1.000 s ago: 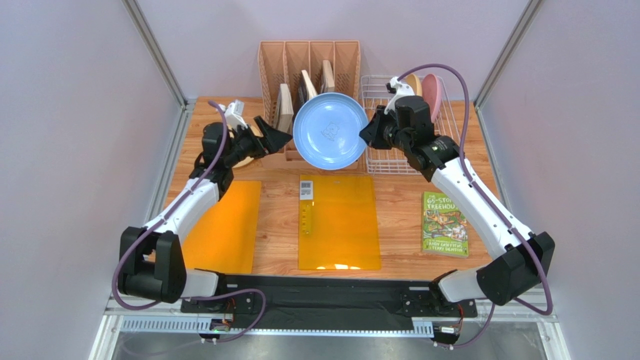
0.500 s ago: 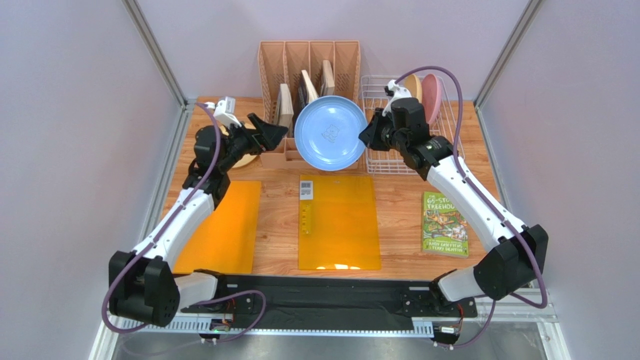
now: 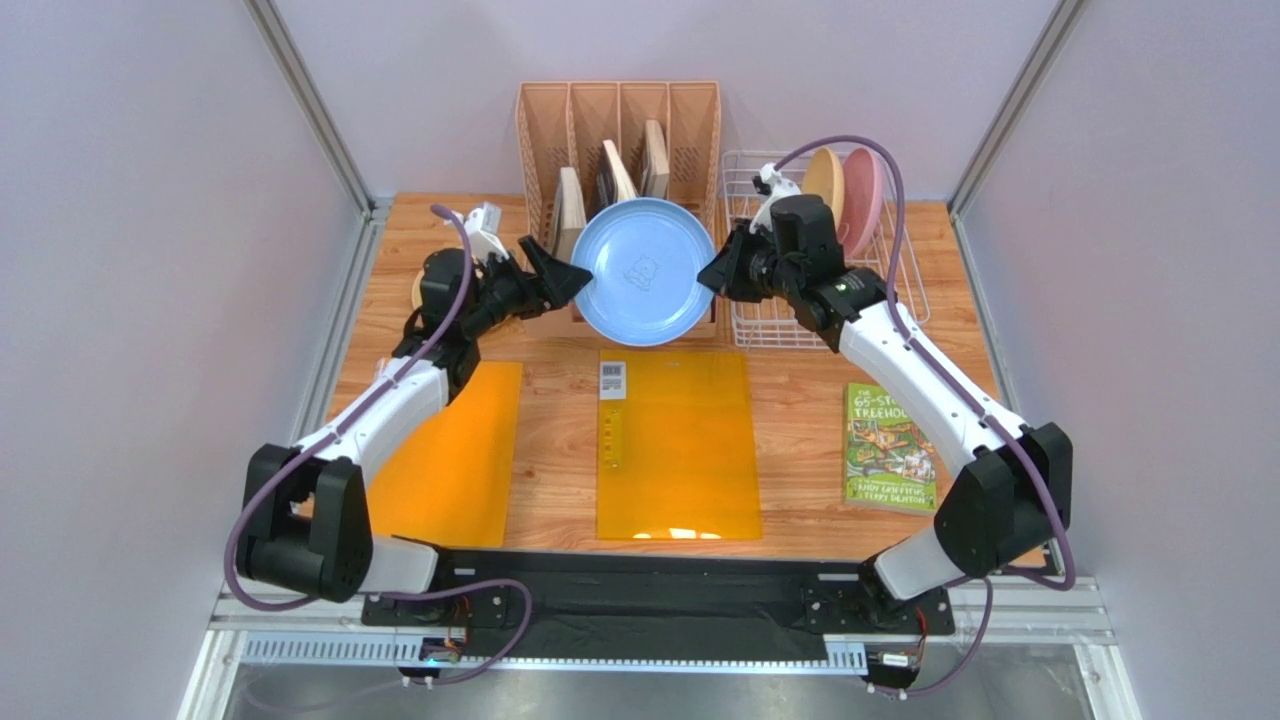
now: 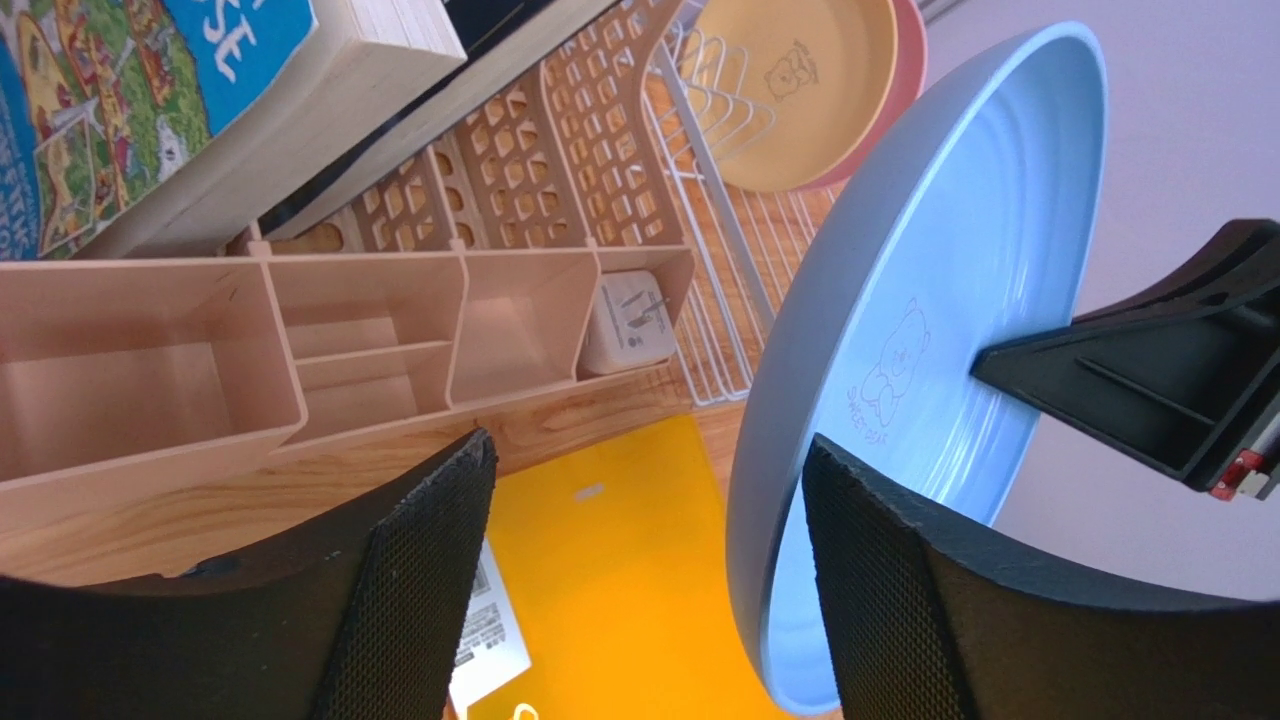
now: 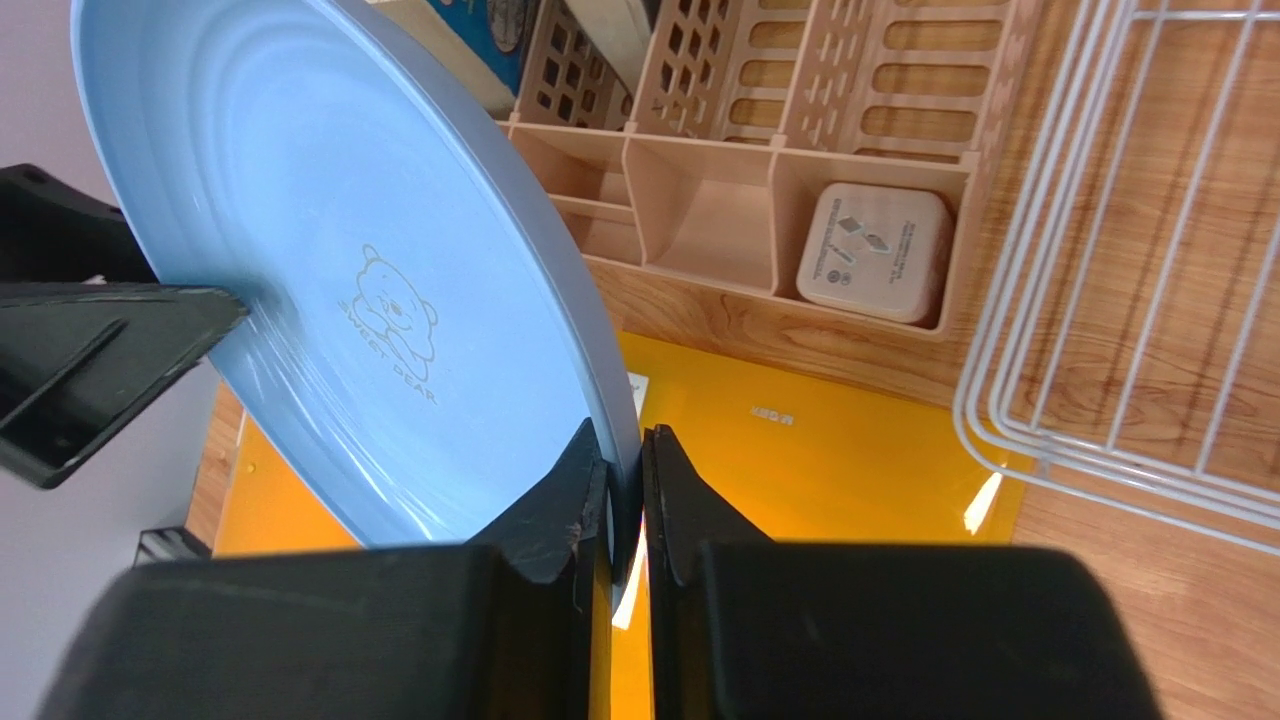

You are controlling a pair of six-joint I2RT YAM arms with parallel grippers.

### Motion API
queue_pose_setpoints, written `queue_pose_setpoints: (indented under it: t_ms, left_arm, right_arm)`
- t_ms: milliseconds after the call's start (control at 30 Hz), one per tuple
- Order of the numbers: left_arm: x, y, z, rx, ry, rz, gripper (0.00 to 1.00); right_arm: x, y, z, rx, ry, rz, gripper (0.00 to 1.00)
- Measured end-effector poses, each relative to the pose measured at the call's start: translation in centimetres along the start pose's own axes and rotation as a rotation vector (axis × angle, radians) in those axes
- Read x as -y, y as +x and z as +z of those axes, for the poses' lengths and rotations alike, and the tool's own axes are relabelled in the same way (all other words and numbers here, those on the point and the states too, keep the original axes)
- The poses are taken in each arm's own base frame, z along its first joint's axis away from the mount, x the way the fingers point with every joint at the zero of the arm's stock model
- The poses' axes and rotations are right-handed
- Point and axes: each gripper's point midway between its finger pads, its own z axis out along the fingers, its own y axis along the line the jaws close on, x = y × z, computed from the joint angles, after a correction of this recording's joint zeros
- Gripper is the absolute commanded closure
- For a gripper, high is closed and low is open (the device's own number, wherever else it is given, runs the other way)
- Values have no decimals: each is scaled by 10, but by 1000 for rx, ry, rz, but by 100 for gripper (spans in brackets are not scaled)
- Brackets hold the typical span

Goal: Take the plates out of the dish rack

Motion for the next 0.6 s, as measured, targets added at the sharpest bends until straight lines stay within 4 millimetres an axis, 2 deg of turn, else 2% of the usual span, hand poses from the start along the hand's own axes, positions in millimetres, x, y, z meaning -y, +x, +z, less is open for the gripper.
queue_pose_setpoints:
  t_ms: [33, 67, 133, 167, 233, 300, 367, 400, 433, 533, 600]
  left_arm:
    - [-1, 2, 2, -6, 1, -6, 33]
    - [-1, 5, 4, -14, 3, -10, 47]
    - [0, 8, 9, -25, 12, -16, 62]
    - [1, 9, 10, -27, 17, -21, 77]
    - [5, 10, 14, -35, 31, -24, 100]
    - [6, 10, 15, -36, 37, -8, 100]
    - [5, 11, 15, -40, 34, -4, 100]
    - [4, 11, 15, -40, 33, -3, 100]
    - [3, 12, 15, -41, 28, -4, 100]
    - [-5, 13, 16, -38, -13, -1, 100]
    - [-12, 13, 14, -35, -55, 11, 100]
  right_arm:
    - [-1, 1, 2, -7, -10, 3, 100]
    - [-2, 3, 4, -15, -18, 8, 100]
    - [-3, 8, 8, -33, -29, 12, 100]
    - [-3, 10, 11, -43, -33, 16, 100]
    - [-2, 14, 15, -59, -35, 19, 98]
    - [0, 16, 18, -67, -35, 27, 91]
    - [0, 16, 18, -66, -40, 34, 72]
    - [0, 16, 18, -67, -40, 37, 58]
    - [-2, 15, 18, -67, -47, 33, 31]
    - [-3, 13, 18, -62, -53, 24, 21]
    - [-1, 11, 18, -51, -39, 13, 19]
